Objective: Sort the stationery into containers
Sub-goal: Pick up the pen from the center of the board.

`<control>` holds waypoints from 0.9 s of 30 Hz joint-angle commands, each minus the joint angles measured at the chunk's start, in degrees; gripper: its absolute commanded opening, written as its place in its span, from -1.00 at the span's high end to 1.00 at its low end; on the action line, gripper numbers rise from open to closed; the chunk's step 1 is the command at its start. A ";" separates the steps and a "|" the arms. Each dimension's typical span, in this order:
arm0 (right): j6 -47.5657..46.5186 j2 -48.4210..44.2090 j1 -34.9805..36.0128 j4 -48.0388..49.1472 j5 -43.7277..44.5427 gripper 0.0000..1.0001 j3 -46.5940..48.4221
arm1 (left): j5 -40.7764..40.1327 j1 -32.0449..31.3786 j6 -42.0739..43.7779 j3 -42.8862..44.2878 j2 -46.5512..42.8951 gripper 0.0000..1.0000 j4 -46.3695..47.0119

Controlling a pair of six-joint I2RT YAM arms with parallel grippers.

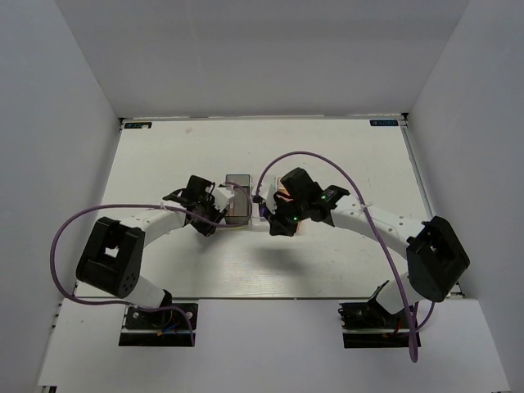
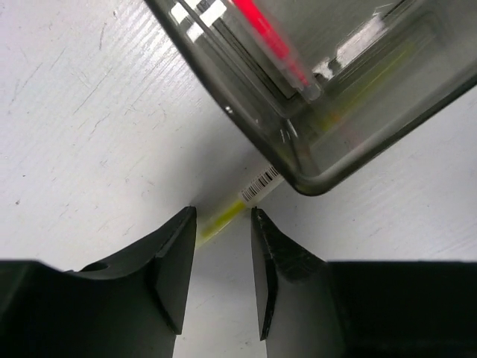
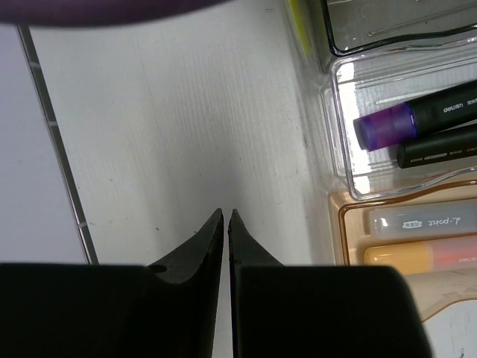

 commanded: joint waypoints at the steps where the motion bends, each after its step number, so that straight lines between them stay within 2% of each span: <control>1: 0.83 -2.19 -0.49 -0.62 -1.96 0.82 2.11 | -5.57 -1.77 0.39 -2.50 -0.38 0.08 -2.86; 5: 1.27 -3.68 -1.01 -0.71 -2.40 0.82 1.93 | -5.75 -2.39 -0.49 -3.73 -0.92 0.17 -4.00; 13: 1.53 -5.18 -2.33 -0.62 -3.01 0.82 1.58 | -5.92 -5.11 -1.89 -5.23 -2.41 0.55 -6.99; 22: 2.23 -6.76 -3.30 -0.97 -4.33 0.82 1.41 | -4.25 -9.50 -2.16 -5.23 -5.57 0.70 -13.23; 25: 2.15 -6.85 -3.30 -0.71 -4.51 0.82 1.41 | -4.08 -11.26 -2.42 -4.62 -7.33 0.97 -15.07; 27: 2.06 -7.03 -3.39 -0.71 -4.68 0.82 1.49 | -3.82 -12.84 -3.47 -4.09 -9.16 1.00 -15.60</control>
